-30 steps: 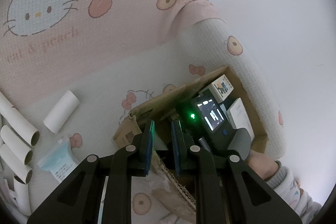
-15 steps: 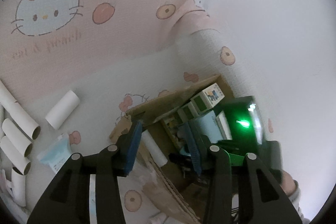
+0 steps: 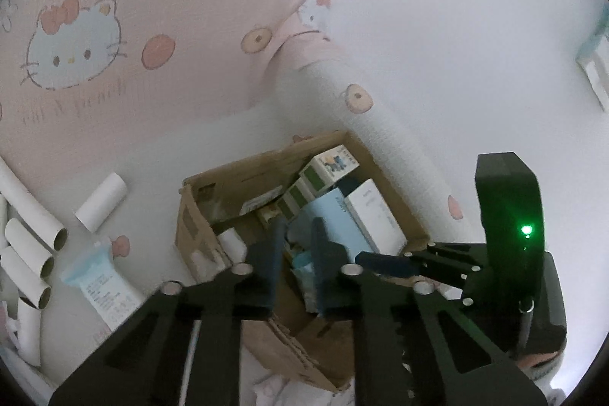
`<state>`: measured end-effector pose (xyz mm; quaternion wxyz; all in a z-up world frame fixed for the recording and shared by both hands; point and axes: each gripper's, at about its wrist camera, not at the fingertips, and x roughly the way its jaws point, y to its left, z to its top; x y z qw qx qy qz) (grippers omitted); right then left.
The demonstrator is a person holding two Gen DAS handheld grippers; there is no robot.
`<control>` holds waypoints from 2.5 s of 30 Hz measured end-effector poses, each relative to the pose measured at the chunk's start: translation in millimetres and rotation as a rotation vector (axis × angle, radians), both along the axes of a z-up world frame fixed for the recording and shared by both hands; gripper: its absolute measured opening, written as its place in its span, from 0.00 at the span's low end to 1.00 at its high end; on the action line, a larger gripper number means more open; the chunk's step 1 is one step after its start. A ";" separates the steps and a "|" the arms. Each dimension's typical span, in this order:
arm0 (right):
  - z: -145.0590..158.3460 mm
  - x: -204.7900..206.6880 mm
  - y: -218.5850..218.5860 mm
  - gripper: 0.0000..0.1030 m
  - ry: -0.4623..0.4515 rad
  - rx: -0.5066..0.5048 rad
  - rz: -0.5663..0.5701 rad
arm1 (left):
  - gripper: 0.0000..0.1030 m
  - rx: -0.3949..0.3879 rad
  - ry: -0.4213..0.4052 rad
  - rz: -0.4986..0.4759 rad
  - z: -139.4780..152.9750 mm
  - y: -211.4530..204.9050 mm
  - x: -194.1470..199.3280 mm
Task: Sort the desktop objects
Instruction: 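Raise the open right gripper out of the box, then move both open grippers over the pile of white tubes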
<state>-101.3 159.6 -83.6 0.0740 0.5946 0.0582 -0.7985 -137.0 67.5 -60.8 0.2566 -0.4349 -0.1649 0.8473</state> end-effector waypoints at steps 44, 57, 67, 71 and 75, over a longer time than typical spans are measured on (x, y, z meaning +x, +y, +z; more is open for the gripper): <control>-33.2 89.7 -148.0 0.33 0.335 0.031 0.264 | 0.06 -0.295 0.041 0.227 -142.9 -151.6 115.3; -91.1 50.0 -222.9 0.33 0.221 0.027 0.435 | 0.25 0.120 -0.103 0.614 -162.7 -285.1 80.4; -119.7 8.8 -256.1 0.56 0.146 -0.064 0.467 | 0.50 0.361 -0.164 0.702 -198.5 -359.4 40.8; -128.1 -5.4 -267.6 0.57 0.141 -0.071 0.477 | 0.50 0.383 -0.254 0.681 -211.9 -373.5 20.0; -143.8 -21.1 -282.4 0.57 0.118 -0.066 0.484 | 0.50 0.367 -0.383 0.659 -232.9 -369.9 3.6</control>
